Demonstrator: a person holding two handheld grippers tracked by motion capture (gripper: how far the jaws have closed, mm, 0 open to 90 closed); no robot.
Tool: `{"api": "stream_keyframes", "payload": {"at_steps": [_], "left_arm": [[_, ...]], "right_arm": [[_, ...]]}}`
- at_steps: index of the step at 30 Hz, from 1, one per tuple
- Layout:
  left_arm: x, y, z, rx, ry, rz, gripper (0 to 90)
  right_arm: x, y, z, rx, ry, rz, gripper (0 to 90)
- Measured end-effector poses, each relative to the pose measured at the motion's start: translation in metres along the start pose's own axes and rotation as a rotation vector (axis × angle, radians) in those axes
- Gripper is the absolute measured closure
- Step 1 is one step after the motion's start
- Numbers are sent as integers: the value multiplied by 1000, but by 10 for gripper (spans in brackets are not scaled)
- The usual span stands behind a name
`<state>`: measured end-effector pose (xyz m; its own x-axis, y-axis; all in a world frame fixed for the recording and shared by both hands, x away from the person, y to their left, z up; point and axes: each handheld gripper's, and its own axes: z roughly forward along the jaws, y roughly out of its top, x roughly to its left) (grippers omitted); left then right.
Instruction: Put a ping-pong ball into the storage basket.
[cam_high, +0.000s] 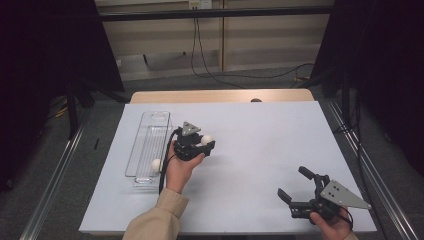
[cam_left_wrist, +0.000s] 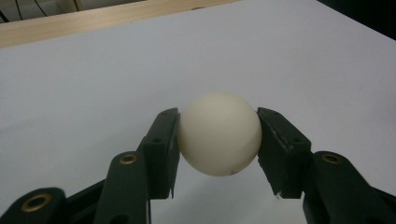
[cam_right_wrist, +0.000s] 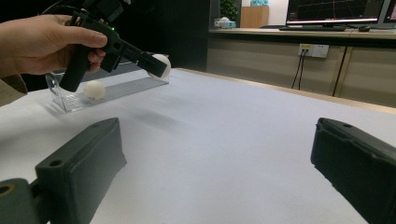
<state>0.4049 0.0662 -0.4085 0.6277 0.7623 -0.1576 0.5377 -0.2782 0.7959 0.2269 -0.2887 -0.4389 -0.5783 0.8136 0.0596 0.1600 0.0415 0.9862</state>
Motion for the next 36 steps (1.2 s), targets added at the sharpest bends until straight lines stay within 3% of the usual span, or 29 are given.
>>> {"api": "stream_keyframes", "payload": {"at_steps": [10,36], "left_arm": [[5,-1,-4,-12,13,-20,511],[15,-2,-13,-11,35,-22,511]], "right_arm": [[0,0,0,0,1,-1,19],[0,0,1,1,3,-2,19]]}}
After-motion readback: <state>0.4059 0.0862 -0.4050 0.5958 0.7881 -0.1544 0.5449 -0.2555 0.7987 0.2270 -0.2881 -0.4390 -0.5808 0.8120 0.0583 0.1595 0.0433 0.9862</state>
